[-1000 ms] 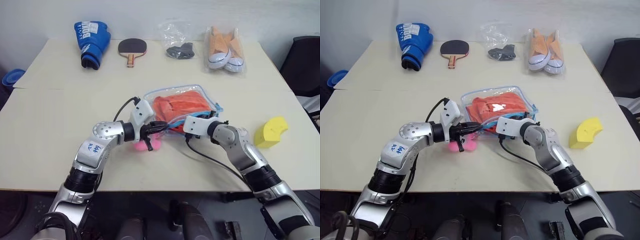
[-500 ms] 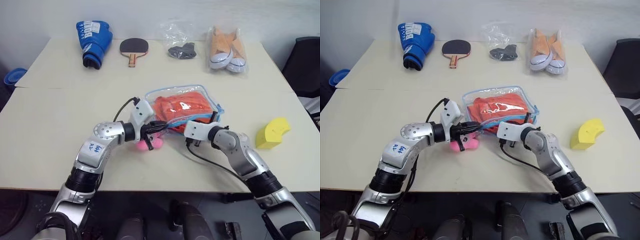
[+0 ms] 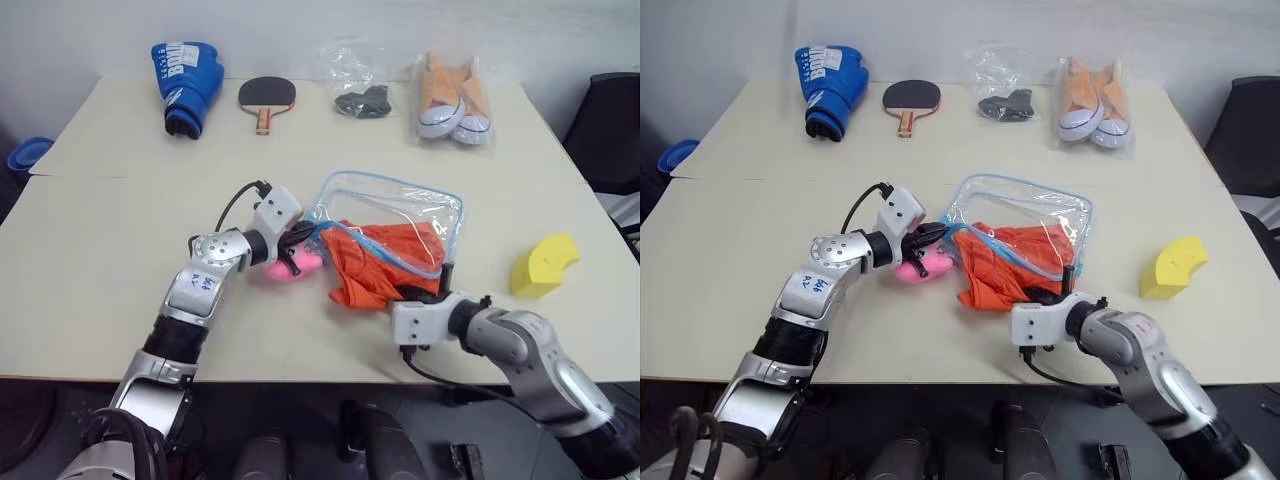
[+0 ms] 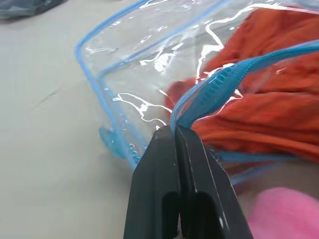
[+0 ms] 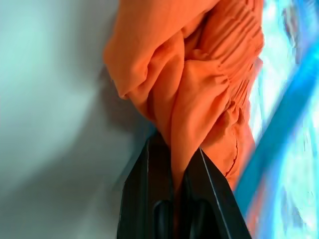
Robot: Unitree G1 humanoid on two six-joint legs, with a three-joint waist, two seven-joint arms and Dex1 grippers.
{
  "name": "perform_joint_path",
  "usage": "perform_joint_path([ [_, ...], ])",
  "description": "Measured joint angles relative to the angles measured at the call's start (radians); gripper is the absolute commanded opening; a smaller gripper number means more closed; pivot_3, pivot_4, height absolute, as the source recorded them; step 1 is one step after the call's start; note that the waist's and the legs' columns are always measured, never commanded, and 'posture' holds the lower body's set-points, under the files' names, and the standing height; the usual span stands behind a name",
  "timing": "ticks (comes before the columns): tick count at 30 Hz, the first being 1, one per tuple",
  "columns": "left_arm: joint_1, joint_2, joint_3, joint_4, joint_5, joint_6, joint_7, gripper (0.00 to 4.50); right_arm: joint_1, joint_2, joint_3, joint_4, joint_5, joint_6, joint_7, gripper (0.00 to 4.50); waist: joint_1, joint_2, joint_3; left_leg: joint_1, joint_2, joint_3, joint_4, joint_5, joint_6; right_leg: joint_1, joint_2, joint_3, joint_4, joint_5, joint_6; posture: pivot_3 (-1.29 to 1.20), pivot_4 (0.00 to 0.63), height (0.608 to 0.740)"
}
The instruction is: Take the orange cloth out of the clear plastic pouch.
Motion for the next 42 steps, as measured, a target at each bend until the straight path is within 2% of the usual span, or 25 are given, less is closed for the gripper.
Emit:
perform_joint_path([
  [7, -0.093, 0.038, 0.011, 0.204, 0.037, -0.134, 0.012, 0.00, 0.142, -0.107, -0.125, -0.002, 0.092, -0.183, 0.025, 0.05, 0.003, 0.000, 0.000, 0.000, 0.000, 0.002, -0.001, 0.000, 0.000, 0.001, 0.000, 0.002, 0.001, 0.000, 0.000, 0.00, 0.150, 0.740],
  [13, -0.115, 0.086, 0.010, 0.286, 0.052, -0.219, -0.005, 0.00, 0.127, -0.146, -0.194, 0.178, 0.103, -0.280, -0.011, 0.05, 0.004, 0.000, 0.000, 0.002, 0.000, 0.004, 0.000, 0.000, 0.000, 0.001, 0.000, 0.002, 0.001, 0.000, 0.000, 0.00, 0.150, 0.740],
  [17, -0.131, 0.174, 0.045, 0.356, 0.084, -0.233, 0.002, 0.00, 0.112, -0.206, -0.259, 0.408, 0.091, -0.338, -0.055, 0.05, 0.004, 0.000, 0.000, 0.002, 0.000, 0.005, -0.001, 0.000, 0.000, 0.000, 0.000, 0.002, 0.001, 0.000, 0.000, 0.00, 0.150, 0.740],
  [20, -0.130, 0.190, 0.071, 0.370, 0.084, -0.229, -0.011, 0.00, 0.113, -0.226, -0.307, 0.517, 0.088, -0.358, -0.087, 0.05, 0.011, 0.000, 0.000, 0.002, 0.000, 0.005, -0.001, 0.000, 0.000, 0.000, 0.000, 0.002, 0.002, 0.000, 0.000, 0.00, 0.150, 0.740],
  [22, -0.088, 0.188, 0.073, 0.304, 0.063, -0.212, -0.069, 0.00, 0.112, -0.222, -0.331, 0.551, 0.107, -0.337, -0.099, 0.05, 0.016, 0.000, 0.000, 0.001, 0.000, 0.005, -0.001, 0.000, 0.000, 0.000, -0.001, 0.002, 0.002, 0.000, 0.000, 0.00, 0.150, 0.740],
  [25, 0.007, 0.172, 0.057, 0.129, 0.014, -0.181, -0.174, 0.00, 0.105, -0.170, -0.405, 0.588, 0.174, -0.199, -0.110, 0.05, 0.019, 0.000, 0.000, -0.001, 0.001, 0.003, 0.000, 0.000, 0.000, -0.001, -0.001, 0.001, 0.002, 0.000, 0.001, 0.00, 0.150, 0.740],
  [30, 0.075, 0.177, 0.022, -0.069, 0.008, -0.131, -0.244, 0.00, 0.132, -0.091, -0.424, 0.514, 0.224, -0.058, -0.109, 0.05, 0.015, 0.001, 0.000, 0.000, 0.001, 0.004, -0.001, 0.000, 0.000, 0.000, 0.000, 0.003, 0.001, 0.000, 0.000, 0.00, 0.150, 0.740],
  [35, 0.099, 0.207, -0.004, -0.126, 0.026, -0.137, -0.284, 1.25, 0.138, -0.055, -0.419, 0.420, 0.230, 0.035, -0.108, 0.00, 0.007, 0.002, 0.000, 0.001, 0.001, 0.007, -0.001, 0.000, -0.001, 0.000, 0.001, 0.006, 0.003, 0.000, 0.000, 0.00, 0.150, 0.740],
  [36, 0.099, 0.217, -0.004, -0.131, 0.025, -0.139, -0.295, 1.57, 0.138, -0.050, -0.416, 0.403, 0.233, 0.051, -0.107, 0.55, 0.006, 0.002, 0.000, 0.001, 0.001, 0.007, -0.001, 0.000, -0.001, 0.000, 0.001, 0.006, 0.003, 0.000, -0.001, 0.00, 0.150, 0.740],
  [38, 0.099, 0.234, -0.003, -0.132, 0.022, -0.147, -0.321, 2.15, 0.138, -0.046, -0.409, 0.378, 0.235, 0.076, -0.105, 1.08, 0.006, 0.003, 0.000, 0.000, 0.001, 0.007, -0.001, 0.000, -0.001, 0.000, 0.001, 0.005, 0.003, 0.000, -0.001, 0.00, 0.150, 0.740],
  [42, 0.106, 0.271, 0.015, -0.142, -0.021, -0.142, -0.400, 3.33, 0.147, -0.045, -0.413, 0.302, 0.265, 0.150, -0.064, 2.41, 0.007, 0.003, 0.000, 0.000, 0.001, 0.007, -0.001, 0.000, -0.001, 0.000, 0.001, 0.005, 0.003, -0.001, -0.001, 0.00, 0.150, 0.740],
])
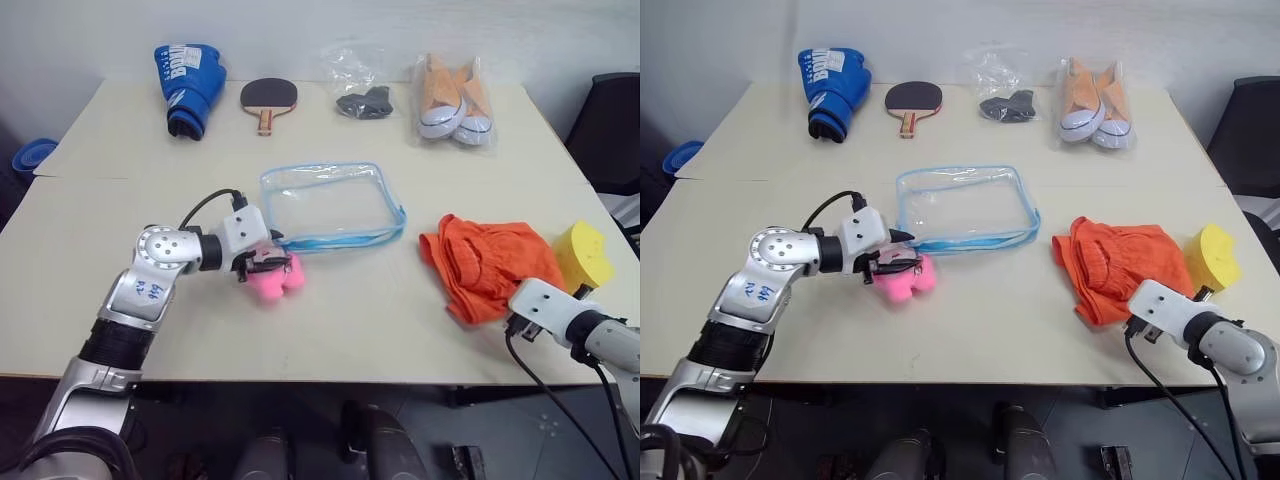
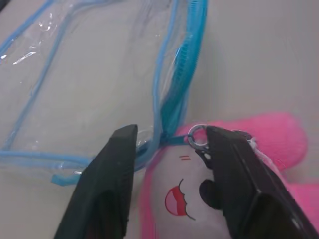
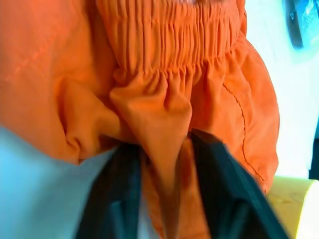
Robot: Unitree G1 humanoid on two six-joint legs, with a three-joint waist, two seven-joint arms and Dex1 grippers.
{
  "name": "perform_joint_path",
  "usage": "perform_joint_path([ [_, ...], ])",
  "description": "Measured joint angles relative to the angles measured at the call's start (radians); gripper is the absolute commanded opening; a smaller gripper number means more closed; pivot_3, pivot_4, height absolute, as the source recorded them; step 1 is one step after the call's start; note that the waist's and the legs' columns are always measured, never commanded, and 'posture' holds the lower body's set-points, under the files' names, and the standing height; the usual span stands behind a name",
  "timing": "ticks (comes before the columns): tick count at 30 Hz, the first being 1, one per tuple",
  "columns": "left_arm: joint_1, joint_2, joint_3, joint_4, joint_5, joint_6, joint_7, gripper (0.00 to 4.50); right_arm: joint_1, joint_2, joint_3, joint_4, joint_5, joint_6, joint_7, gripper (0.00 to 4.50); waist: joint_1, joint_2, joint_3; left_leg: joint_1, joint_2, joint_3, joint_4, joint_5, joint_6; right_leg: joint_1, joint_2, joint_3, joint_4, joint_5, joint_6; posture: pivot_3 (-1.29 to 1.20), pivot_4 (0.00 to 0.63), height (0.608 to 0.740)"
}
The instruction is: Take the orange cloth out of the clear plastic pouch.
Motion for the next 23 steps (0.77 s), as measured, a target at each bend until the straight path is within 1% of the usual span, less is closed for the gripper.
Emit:
perform_joint_path([
  [3, 0.001, 0.013, 0.031, -0.001, -0.041, 0.018, -0.038, 4.21, 0.032, -0.008, -0.033, -0.079, 0.038, 0.071, 0.047, 3.38, 0.004, 0.000, 0.000, 0.000, 0.000, 0.000, 0.000, 0.000, 0.000, 0.000, 0.000, 0.000, 0.000, 0.000, 0.000, 0.00, 0.150, 0.740],
  [4, 0.001, 0.015, 0.046, 0.000, -0.059, 0.026, -0.047, 4.49, 0.050, -0.010, -0.056, -0.109, 0.058, 0.102, 0.066, 3.77, 0.006, 0.000, 0.000, 0.000, 0.000, -0.001, 0.000, 0.000, 0.000, 0.000, 0.000, -0.001, 0.000, 0.000, 0.000, 0.00, 0.150, 0.740],
  [6, 0.000, 0.025, 0.100, 0.000, -0.117, 0.049, -0.072, 4.50, 0.093, -0.007, -0.139, -0.197, 0.134, 0.222, 0.110, 4.40, 0.008, 0.000, 0.000, 0.000, 0.000, -0.001, 0.000, 0.000, 0.000, -0.001, 0.000, -0.001, 0.001, 0.000, 0.000, 0.00, 0.150, 0.740],
  [8, -0.008, 0.046, 0.146, 0.000, -0.171, 0.091, -0.095, 4.50, 0.113, 0.008, -0.213, -0.258, 0.205, 0.329, 0.136, 4.46, 0.009, 0.000, 0.000, -0.001, 0.000, -0.003, 0.001, 0.000, 0.000, -0.001, 0.000, -0.002, 0.002, 0.000, 0.000, 0.00, 0.150, 0.740],
  [10, -0.021, 0.091, 0.204, -0.001, -0.254, 0.176, -0.138, 4.50, 0.138, 0.040, -0.340, -0.337, 0.338, 0.510, 0.180, 4.46, 0.009, 0.000, 0.000, -0.001, 0.000, -0.004, 0.001, 0.000, 0.001, -0.001, 0.000, -0.003, 0.002, 0.000, 0.000, 0.00, 0.150, 0.740],
  [12, -0.030, 0.161, 0.263, -0.002, -0.338, 0.243, -0.212, 4.50, 0.192, 0.053, -0.511, -0.397, 0.473, 0.708, 0.236, 4.46, 0.009, 0.000, 0.000, -0.001, 0.000, -0.005, 0.000, -0.001, 0.001, -0.001, 0.000, -0.004, 0.002, 0.000, 0.000, 0.00, 0.150, 0.740],
  [14, -0.034, 0.207, 0.292, 0.003, -0.363, 0.254, -0.259, 4.50, 0.221, 0.055, -0.621, -0.403, 0.537, 0.806, 0.263, 4.46, 0.009, 0.000, 0.000, -0.001, 0.000, -0.005, 0.001, -0.001, 0.002, 0.000, 0.000, -0.004, -0.001, 0.000, 0.000, 0.00, 0.150, 0.740],
  [16, -0.034, 0.263, 0.294, 0.029, -0.367, 0.233, -0.328, 4.50, 0.248, 0.057, -0.759, -0.403, 0.618, 0.927, 0.296, 4.46, 0.010, 0.000, 0.000, -0.001, -0.001, -0.005, 0.000, -0.002, 0.003, 0.000, 0.000, -0.003, -0.003, 0.000, 0.000, 0.00, 0.150, 0.740],
  [18, -0.038, 0.310, 0.290, 0.090, -0.361, 0.204, -0.395, 4.50, 0.274, 0.058, -0.886, -0.412, 0.698, 1.024, 0.326, 4.46, 0.010, 0.000, 0.000, -0.001, -0.001, -0.005, 0.000, -0.003, 0.005, 0.001, 0.001, -0.003, -0.004, 0.000, 0.000, 0.00, 0.150, 0.740],
  [20, -0.060, 0.327, 0.277, 0.154, -0.345, 0.178, -0.441, 4.50, 0.265, 0.069, -0.951, -0.425, 0.762, 1.096, 0.324, 4.46, 0.009, 0.000, 0.000, -0.001, 0.000, -0.005, 0.000, -0.004, 0.007, 0.001, 0.001, -0.003, -0.004, 0.000, 0.000, 0.00, 0.150, 0.740],
  [23, -0.123, 0.322, 0.244, 0.233, -0.319, 0.133, -0.472, 4.50, 0.234, 0.074, -0.985, -0.444, 0.834, 1.168, 0.301, 4.46, 0.009, 0.000, 0.000, -0.002, -0.001, -0.004, 0.000, -0.005, 0.008, 0.001, 0.001, -0.002, -0.003, 0.000, 0.000, 0.00, 0.150, 0.740],
])
